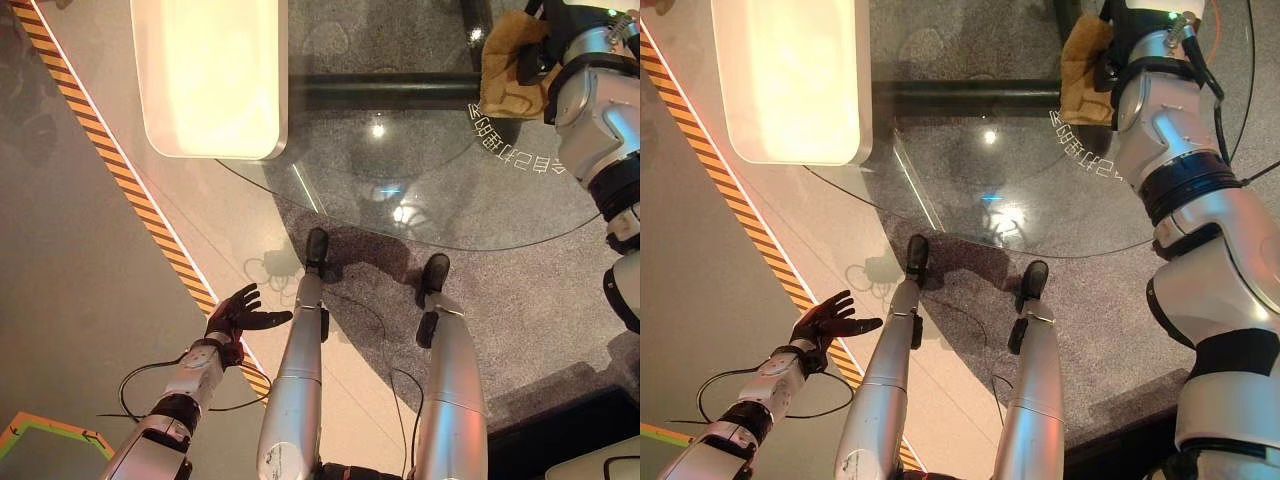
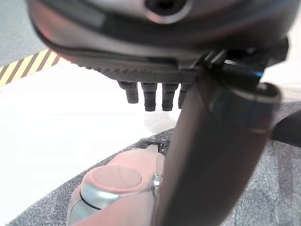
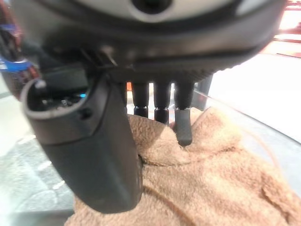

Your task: Wipe the table with a cloth and put it in the basket.

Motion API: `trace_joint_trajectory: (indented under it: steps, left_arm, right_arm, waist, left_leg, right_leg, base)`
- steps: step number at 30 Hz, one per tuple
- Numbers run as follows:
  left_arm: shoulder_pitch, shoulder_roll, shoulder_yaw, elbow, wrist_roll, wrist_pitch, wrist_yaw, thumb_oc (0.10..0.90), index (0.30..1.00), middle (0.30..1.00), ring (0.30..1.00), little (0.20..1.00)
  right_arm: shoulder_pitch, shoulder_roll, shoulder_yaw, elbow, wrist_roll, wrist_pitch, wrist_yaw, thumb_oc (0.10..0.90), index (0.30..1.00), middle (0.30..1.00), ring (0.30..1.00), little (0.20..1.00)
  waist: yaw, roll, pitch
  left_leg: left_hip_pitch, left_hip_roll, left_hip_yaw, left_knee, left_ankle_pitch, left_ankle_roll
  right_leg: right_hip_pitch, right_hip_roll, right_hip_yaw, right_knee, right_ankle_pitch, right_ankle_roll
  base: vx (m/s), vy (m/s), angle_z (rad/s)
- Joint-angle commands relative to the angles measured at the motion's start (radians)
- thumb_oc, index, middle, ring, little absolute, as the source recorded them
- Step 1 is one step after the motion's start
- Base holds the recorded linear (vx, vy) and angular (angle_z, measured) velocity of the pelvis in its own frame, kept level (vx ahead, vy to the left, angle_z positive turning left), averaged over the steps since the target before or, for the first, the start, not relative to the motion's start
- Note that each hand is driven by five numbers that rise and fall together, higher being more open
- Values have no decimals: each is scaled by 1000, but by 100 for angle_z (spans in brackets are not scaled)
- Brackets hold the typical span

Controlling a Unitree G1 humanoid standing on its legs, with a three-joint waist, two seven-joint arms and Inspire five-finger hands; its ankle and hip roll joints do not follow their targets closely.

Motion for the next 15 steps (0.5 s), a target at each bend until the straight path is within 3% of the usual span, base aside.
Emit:
trace_joint_trajectory:
  steps: [1, 8, 9, 10, 15]
  left_arm:
    - [35, 32, -19, 14, 17, -20, 25, 800, 900, 900, 900, 900]
    - [37, 32, -14, 10, 20, -28, 22, 800, 900, 900, 900, 900]
    - [46, 30, -18, 11, 20, -27, 22, 800, 900, 900, 900, 900]
    - [39, 31, -14, 9, 21, -30, 22, 800, 900, 900, 900, 900]
    - [43, 25, -16, 8, 24, -32, 27, 800, 900, 900, 900, 900]
  right_arm:
    - [-92, 148, 12, -189, -42, -68, -24, 100, 300, 300, 300, 200]
    - [-85, 185, 22, -235, -67, -48, -4, 100, 300, 300, 300, 200]
    - [-74, 191, 23, -237, -68, -47, -4, 100, 300, 300, 300, 200]
    - [-83, 193, 22, -243, -69, -43, 0, 100, 300, 300, 300, 200]
    - [-76, 214, 19, -257, -81, -40, 12, 100, 300, 300, 300, 200]
  waist:
    - [41, -23, -7]
    - [52, -28, -7]
    - [52, -30, -7]
    - [55, -28, -7]
    - [63, -25, -7]
  left_leg:
    - [-4, -161, 50, 2, -26, 135]
    - [-12, -165, 46, 3, -22, 138]
    - [15, -167, 45, 7, -55, 136]
    - [-11, -166, 45, -1, -21, 139]
    - [-12, -170, 39, -3, -18, 140]
  right_leg:
    - [57, 97, -103, -197, 100, -52]
    - [56, 98, -111, -199, 104, -50]
    - [77, 97, -101, -187, 69, -43]
    - [58, 98, -113, -201, 103, -49]
    - [59, 94, -118, -199, 102, -48]
  base:
    - [0, 0, 0]
    - [10, -2, 0]
    - [0, 0, 0]
    - [0, 0, 0]
    - [-13, 6, 0]
